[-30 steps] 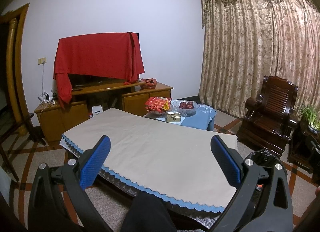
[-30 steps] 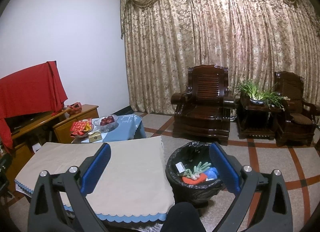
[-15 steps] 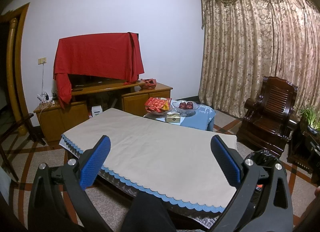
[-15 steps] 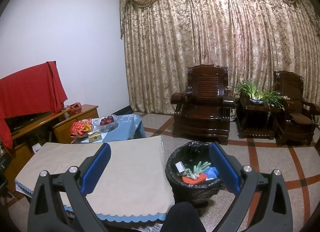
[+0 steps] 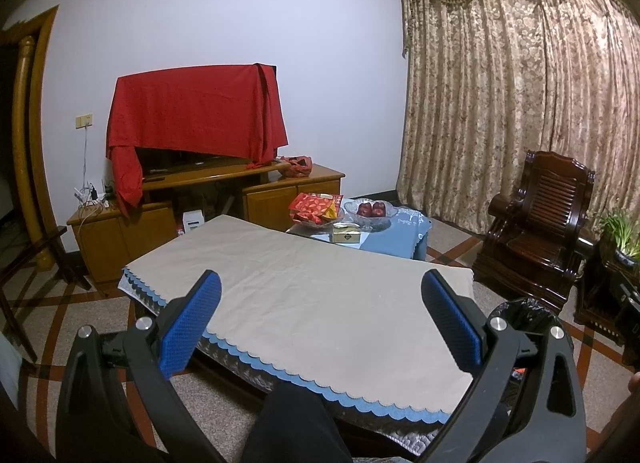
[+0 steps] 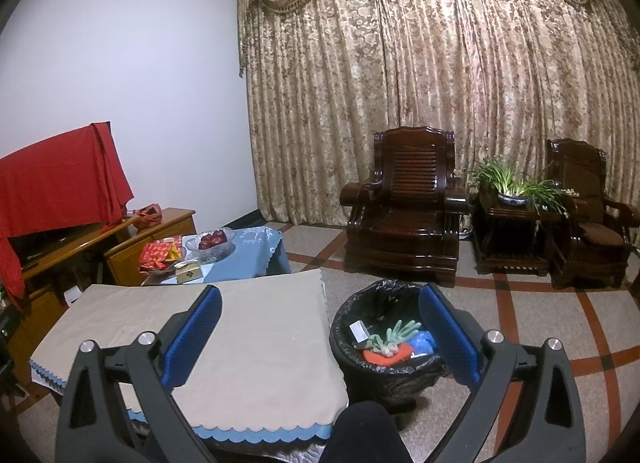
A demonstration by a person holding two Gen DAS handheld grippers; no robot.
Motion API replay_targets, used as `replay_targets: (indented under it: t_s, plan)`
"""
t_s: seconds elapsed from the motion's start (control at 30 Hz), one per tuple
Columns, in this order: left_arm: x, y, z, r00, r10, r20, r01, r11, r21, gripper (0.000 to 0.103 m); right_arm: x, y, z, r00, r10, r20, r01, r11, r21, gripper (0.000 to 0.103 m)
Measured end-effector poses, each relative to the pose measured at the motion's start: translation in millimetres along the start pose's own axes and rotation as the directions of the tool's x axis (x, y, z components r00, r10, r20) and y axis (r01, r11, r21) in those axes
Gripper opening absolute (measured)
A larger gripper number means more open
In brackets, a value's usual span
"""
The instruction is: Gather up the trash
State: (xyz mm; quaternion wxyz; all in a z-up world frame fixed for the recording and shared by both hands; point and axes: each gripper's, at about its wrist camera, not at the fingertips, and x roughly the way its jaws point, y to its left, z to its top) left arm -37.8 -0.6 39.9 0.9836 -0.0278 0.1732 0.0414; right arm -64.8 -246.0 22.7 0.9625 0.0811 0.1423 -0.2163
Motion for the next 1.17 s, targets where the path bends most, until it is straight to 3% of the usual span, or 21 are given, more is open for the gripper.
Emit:
replay_targets:
  t_s: [1.17]
  plan:
    - [3.1, -0.1, -9.8, 1.0, 0.001, 0.001, -0.001, 1.0, 0.008, 0.097, 1.5, -5.7, -6.9, 1.0, -0.005, -0.005, 0.005, 1.0, 0.005, 0.097]
